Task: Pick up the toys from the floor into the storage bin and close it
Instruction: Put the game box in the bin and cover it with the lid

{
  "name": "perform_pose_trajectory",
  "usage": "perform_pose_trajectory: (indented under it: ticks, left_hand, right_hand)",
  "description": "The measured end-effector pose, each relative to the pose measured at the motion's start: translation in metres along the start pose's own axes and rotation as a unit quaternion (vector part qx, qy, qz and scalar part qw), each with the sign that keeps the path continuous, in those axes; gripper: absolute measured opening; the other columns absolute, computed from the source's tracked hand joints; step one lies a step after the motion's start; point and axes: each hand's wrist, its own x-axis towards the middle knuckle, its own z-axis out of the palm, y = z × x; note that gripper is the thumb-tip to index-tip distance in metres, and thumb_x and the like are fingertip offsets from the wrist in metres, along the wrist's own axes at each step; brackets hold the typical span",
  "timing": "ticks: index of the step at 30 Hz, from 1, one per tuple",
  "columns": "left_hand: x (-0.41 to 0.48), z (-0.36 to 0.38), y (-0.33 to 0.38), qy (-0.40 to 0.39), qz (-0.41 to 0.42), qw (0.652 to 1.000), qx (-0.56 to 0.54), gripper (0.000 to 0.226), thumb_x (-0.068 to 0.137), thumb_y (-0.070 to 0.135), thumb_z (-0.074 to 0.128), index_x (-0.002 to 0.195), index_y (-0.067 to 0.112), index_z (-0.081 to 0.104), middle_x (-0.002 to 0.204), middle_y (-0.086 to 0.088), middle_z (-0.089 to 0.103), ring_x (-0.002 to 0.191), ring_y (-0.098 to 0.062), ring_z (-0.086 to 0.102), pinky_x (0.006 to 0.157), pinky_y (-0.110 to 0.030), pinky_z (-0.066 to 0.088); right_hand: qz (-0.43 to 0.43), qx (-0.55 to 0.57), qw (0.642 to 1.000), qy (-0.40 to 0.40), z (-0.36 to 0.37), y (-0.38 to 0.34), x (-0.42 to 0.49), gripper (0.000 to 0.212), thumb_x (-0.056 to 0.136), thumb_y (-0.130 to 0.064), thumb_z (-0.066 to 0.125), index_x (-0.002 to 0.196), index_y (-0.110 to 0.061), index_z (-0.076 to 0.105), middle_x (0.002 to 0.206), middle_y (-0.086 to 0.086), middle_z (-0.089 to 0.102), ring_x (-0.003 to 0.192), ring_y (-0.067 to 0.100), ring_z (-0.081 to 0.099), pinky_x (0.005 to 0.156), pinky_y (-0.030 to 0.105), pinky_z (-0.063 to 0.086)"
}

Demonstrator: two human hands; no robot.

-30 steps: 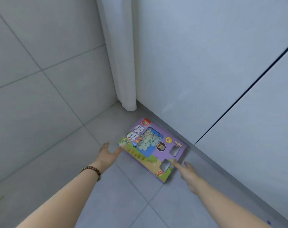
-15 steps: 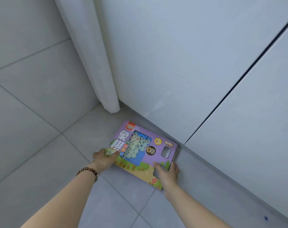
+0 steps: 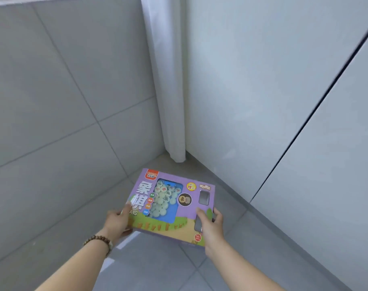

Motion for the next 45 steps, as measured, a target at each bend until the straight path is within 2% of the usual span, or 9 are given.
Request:
perform_pose_trajectory:
  ticks: [7, 12, 19, 22, 27, 32, 38, 41, 45]
  left_hand:
    - [-0.116, -0.183, 0.008, 0.096, 0.032, 0.994, -0.053, 0.049, 0.086, 0.063, 0.047, 0.102, 0.018, 0.057, 0.094, -0.009, 0.065, 0.075, -0.026, 0.064, 0.065, -0.033, 0.056]
    - [-0.211, -0.319, -0.016, 0.224, 0.051, 0.965, -0.125, 0.050, 0.089, 0.057, 0.048, 0.095, 0.009, 0.061, 0.079, -0.006, 0.062, 0.065, -0.022, 0.059, 0.062, -0.030, 0.052]
    - [-0.306, -0.475, -0.120, 0.335, 0.056, 0.906, -0.251, 0.051, 0.089, 0.051, 0.054, 0.099, 0.001, 0.063, 0.085, -0.012, 0.067, 0.067, -0.025, 0.061, 0.053, -0.026, 0.051]
    - [-0.325, -0.522, -0.170, 0.357, 0.033, 0.886, -0.293, 0.051, 0.089, 0.052, 0.052, 0.093, 0.003, 0.062, 0.077, -0.011, 0.066, 0.063, -0.025, 0.061, 0.046, -0.026, 0.049]
    - [-0.333, -0.583, -0.278, 0.400, -0.004, 0.842, -0.363, 0.066, 0.086, 0.063, 0.046, 0.113, 0.005, 0.060, 0.107, -0.014, 0.069, 0.099, -0.033, 0.065, 0.094, -0.045, 0.050]
    - [-0.317, -0.615, -0.393, 0.439, -0.019, 0.795, -0.417, 0.093, 0.063, 0.078, 0.049, 0.127, 0.010, 0.049, 0.118, -0.010, 0.064, 0.105, -0.030, 0.063, 0.097, -0.047, 0.047]
    - [-0.283, -0.628, -0.475, 0.465, -0.076, 0.746, -0.471, 0.076, 0.078, 0.069, 0.047, 0.130, 0.013, 0.045, 0.113, -0.012, 0.066, 0.098, -0.031, 0.066, 0.089, -0.049, 0.052]
    - [-0.259, -0.620, -0.490, 0.454, -0.099, 0.722, -0.512, 0.071, 0.085, 0.063, 0.043, 0.133, 0.012, 0.040, 0.121, -0.012, 0.062, 0.103, -0.031, 0.063, 0.087, -0.045, 0.052]
    - [-0.232, -0.608, -0.491, 0.458, -0.119, 0.698, -0.538, 0.057, 0.095, 0.048, 0.039, 0.139, 0.012, 0.032, 0.128, -0.013, 0.056, 0.107, -0.032, 0.060, 0.081, -0.039, 0.051]
  right_hand:
    - [-0.065, -0.102, 0.966, -0.228, 0.113, -0.057, -0.139, 0.050, 0.081, -0.028, 0.073, 0.119, -0.029, 0.040, 0.098, -0.012, 0.057, 0.094, 0.015, 0.063, 0.085, 0.045, 0.054]
    - [-0.106, -0.157, 0.909, -0.371, 0.201, -0.047, -0.258, 0.057, 0.080, -0.026, 0.073, 0.126, -0.026, 0.040, 0.098, -0.010, 0.057, 0.092, 0.016, 0.062, 0.058, 0.028, 0.051]
    - [-0.094, -0.238, 0.796, -0.549, 0.284, 0.038, -0.397, 0.068, 0.083, -0.031, 0.070, 0.141, -0.026, 0.034, 0.127, 0.002, 0.060, 0.091, 0.010, 0.064, 0.054, 0.017, 0.048]
    - [-0.085, -0.294, 0.756, -0.579, 0.311, 0.089, -0.437, 0.065, 0.080, -0.039, 0.070, 0.136, -0.028, 0.039, 0.122, 0.001, 0.063, 0.098, 0.017, 0.066, 0.064, 0.024, 0.047]
    - [-0.074, -0.383, 0.694, -0.605, 0.362, 0.175, -0.487, 0.043, 0.084, -0.044, 0.062, 0.121, -0.024, 0.056, 0.113, 0.000, 0.068, 0.098, 0.022, 0.065, 0.081, 0.031, 0.046]
    - [-0.091, -0.482, 0.604, -0.628, 0.410, 0.273, -0.522, 0.066, 0.071, -0.063, 0.061, 0.126, -0.027, 0.055, 0.121, -0.006, 0.064, 0.111, 0.017, 0.060, 0.086, 0.029, 0.045]
    - [-0.154, -0.554, 0.508, -0.642, 0.449, 0.358, -0.524, 0.048, 0.088, -0.045, 0.057, 0.127, -0.016, 0.055, 0.124, -0.003, 0.060, 0.108, 0.011, 0.057, 0.083, 0.023, 0.043]
    - [-0.285, -0.615, 0.405, -0.614, 0.465, 0.380, -0.503, 0.045, 0.091, -0.051, 0.049, 0.123, -0.022, 0.058, 0.124, -0.006, 0.061, 0.115, 0.013, 0.054, 0.102, 0.030, 0.038]
    - [-0.480, -0.699, 0.136, -0.512, 0.470, 0.380, -0.479, 0.045, 0.097, -0.052, 0.026, 0.066, -0.037, 0.055, 0.087, -0.005, 0.062, 0.105, 0.019, 0.055, 0.113, 0.037, 0.018]
